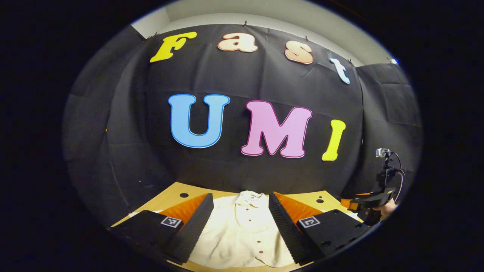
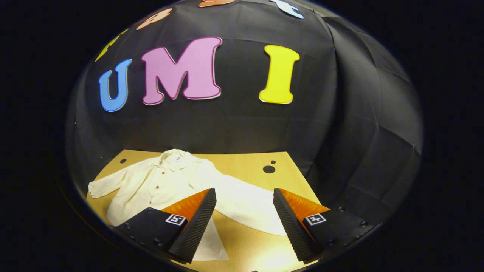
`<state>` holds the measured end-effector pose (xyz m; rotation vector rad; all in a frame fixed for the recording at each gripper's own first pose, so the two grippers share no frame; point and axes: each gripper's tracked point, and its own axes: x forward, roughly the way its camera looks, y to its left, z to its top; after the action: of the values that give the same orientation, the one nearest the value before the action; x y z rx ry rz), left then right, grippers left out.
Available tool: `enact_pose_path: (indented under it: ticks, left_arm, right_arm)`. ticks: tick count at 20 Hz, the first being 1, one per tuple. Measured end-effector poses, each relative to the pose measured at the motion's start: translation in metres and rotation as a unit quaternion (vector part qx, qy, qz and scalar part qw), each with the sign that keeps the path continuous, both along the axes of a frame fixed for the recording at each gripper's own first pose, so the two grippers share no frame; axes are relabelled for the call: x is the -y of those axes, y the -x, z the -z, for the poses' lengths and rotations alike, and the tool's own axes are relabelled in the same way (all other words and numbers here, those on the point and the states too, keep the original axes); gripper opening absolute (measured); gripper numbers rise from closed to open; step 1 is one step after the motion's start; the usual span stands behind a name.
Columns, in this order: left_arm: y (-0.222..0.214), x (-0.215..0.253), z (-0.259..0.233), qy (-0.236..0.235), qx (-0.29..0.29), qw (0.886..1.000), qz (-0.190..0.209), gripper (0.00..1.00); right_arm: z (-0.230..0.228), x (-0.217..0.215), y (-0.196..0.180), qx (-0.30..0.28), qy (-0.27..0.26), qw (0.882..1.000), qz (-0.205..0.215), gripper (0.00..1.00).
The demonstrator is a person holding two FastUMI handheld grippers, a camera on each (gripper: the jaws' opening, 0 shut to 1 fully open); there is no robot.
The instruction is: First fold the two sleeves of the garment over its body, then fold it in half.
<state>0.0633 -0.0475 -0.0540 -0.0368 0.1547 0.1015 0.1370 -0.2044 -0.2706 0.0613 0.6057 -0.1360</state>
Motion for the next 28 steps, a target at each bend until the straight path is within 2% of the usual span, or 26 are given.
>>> enact_pose_path:
  ticks: [3,5,8,12,16,19,25,26,27,28]
  left_arm:
    - [-0.013,0.008,0.009,-0.007,-0.011,1.0,0.005,0.96]
    - [-0.022,0.011,0.016,-0.009,-0.022,1.0,0.004,0.96]
    - [-0.032,0.015,0.027,-0.001,-0.037,0.999,0.002,0.96]
    - [-0.044,0.017,0.04,0.001,-0.054,0.999,0.003,0.96]
    - [-0.054,0.02,0.05,0.004,-0.068,0.998,0.005,0.96]
    - [-0.059,0.023,0.056,0.011,-0.073,0.997,0.007,0.96]
    - [-0.052,0.021,0.062,0.021,-0.088,0.996,-0.001,0.96]
    - [-0.051,0.019,0.062,0.02,-0.089,0.996,-0.004,0.96]
    - [-0.048,0.016,0.061,0.018,-0.088,0.996,-0.007,0.96]
    - [-0.045,0.013,0.058,0.017,-0.088,0.996,-0.009,0.96]
  right_arm:
    - [0.035,0.046,-0.001,-0.039,0.001,0.999,0.034,0.98]
    - [0.061,0.07,0.003,-0.07,-0.023,0.996,0.057,0.98]
    - [0.106,0.115,0.015,-0.117,-0.051,0.985,0.114,0.98]
    - [0.148,0.164,0.035,-0.173,-0.031,0.973,0.152,0.96]
    - [0.183,0.184,0.051,-0.22,-0.042,0.959,0.173,0.97]
    - [0.197,0.197,0.053,-0.224,-0.041,0.953,0.199,0.97]
    - [0.229,0.205,0.068,-0.257,-0.105,0.929,0.245,0.95]
    - [0.229,0.204,0.069,-0.267,-0.1,0.927,0.243,0.91]
    - [0.235,0.206,0.063,-0.251,-0.089,0.934,0.237,0.87]
    - [0.237,0.199,0.065,-0.264,-0.086,0.933,0.228,0.62]
